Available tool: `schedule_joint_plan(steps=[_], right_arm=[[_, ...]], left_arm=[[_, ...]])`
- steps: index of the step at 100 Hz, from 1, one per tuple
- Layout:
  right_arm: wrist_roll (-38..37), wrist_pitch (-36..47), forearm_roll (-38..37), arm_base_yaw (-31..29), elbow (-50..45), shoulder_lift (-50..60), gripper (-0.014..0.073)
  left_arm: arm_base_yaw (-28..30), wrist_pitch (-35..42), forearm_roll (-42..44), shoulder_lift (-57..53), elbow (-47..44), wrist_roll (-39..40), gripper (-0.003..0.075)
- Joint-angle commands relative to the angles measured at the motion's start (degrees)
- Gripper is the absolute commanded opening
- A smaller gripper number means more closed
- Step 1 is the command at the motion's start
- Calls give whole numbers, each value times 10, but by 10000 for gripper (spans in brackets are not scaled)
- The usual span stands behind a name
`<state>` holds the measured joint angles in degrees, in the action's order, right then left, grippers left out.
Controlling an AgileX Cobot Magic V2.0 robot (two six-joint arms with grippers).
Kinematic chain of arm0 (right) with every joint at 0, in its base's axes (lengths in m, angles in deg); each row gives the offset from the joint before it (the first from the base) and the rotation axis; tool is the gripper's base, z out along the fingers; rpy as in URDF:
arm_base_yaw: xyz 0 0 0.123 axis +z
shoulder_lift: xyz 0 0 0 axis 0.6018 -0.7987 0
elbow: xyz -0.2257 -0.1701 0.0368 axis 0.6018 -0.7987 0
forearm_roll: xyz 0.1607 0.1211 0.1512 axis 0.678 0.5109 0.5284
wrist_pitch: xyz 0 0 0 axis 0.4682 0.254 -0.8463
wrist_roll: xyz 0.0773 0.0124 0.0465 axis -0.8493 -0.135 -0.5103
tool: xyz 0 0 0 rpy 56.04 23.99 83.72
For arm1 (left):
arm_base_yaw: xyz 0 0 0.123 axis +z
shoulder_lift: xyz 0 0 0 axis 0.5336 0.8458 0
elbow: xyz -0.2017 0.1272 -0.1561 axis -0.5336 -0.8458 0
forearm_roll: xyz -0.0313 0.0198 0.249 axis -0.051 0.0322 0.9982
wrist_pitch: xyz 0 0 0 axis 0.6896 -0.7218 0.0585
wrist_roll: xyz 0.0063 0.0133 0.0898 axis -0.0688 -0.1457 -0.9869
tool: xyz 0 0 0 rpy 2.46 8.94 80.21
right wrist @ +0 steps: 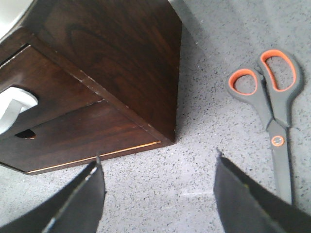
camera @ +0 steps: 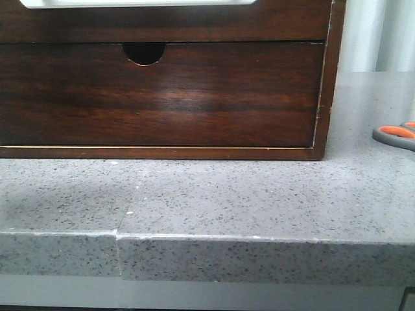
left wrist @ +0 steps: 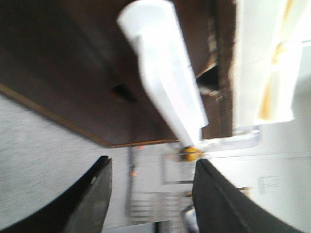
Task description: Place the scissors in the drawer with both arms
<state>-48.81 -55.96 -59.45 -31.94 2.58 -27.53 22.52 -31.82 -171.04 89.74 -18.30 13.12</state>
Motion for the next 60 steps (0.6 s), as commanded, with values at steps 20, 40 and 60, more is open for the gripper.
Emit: schedule_joint_plan(steps=[20, 40, 60], right_arm=[[1, 37, 14, -2, 21, -9, 445], [1, 36, 14, -2, 21, -9, 445], [1, 36, 14, -2, 21, -9, 445]], left_arm=[[-5, -54, -83, 96, 76, -30, 349], [-5, -53, -88, 141, 90, -30, 344], [-5, -50, -88, 159, 90, -36, 200]])
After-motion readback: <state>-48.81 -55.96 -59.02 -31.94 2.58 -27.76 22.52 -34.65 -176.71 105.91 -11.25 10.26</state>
